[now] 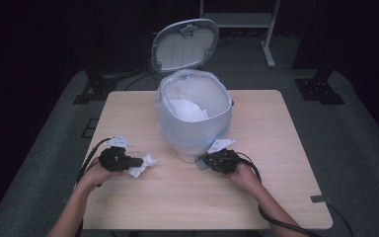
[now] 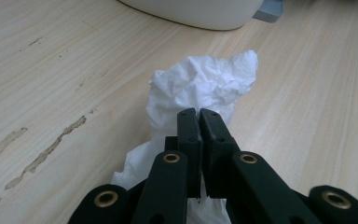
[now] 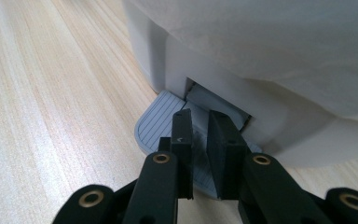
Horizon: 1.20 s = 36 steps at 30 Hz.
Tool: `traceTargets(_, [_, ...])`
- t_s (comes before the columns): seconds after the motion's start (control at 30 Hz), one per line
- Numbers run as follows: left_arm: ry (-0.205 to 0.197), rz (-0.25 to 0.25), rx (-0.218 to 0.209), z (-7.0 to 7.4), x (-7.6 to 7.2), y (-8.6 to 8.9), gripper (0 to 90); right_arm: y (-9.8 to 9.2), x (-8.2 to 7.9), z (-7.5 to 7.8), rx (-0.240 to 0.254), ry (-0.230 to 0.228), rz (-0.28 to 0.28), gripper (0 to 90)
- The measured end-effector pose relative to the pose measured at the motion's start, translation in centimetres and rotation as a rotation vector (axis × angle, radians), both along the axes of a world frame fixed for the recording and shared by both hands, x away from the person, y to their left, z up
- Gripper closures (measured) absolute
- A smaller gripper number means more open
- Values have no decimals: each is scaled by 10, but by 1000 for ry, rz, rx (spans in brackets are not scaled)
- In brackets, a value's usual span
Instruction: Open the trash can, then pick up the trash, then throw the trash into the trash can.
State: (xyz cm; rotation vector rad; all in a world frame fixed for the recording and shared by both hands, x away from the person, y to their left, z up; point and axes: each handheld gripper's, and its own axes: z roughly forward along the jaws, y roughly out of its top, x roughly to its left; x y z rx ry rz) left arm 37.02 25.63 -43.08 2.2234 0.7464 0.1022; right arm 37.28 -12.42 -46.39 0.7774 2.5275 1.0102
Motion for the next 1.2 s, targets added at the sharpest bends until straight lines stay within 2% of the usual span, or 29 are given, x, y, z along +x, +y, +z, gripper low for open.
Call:
traceTargets(0.23, [10,2,-1,13,-1,1,875,-1,1,0,6,1,9,800])
traceTargets(0.4, [28,-17,-11,20,-4,0,874,-1,0,0,2,-4,4,800])
traceTargets(0.47, [24,-22,-4,23,-5,0,873,0,0,0,1,-5,3,800])
traceTargets(0.53, [26,-23,-15,28,-7,1,874,0,0,0,1,-4,3,800])
traceTargets(0.6, [19,-25,-10,33,-8,2,873,0,0,0,1,-4,3,800])
traceTargets(0.67, [20,-25,-23,39,-10,4,873,0,0,0,0,-5,4,800])
traceTargets(0.77, [18,-35,-5,46,-13,5,873,0,-1,-1,0,-9,4,800])
traceTargets(0.83, [19,-36,-8,53,-15,7,873,0,0,0,-1,-7,5,800])
traceTargets(1.0, [-7,-29,0,72,-21,11,870,1,-1,0,-5,-10,1,800])
traceTargets(1.2, [-20,-29,5,94,-25,15,869,0,0,0,-3,-7,6,800])
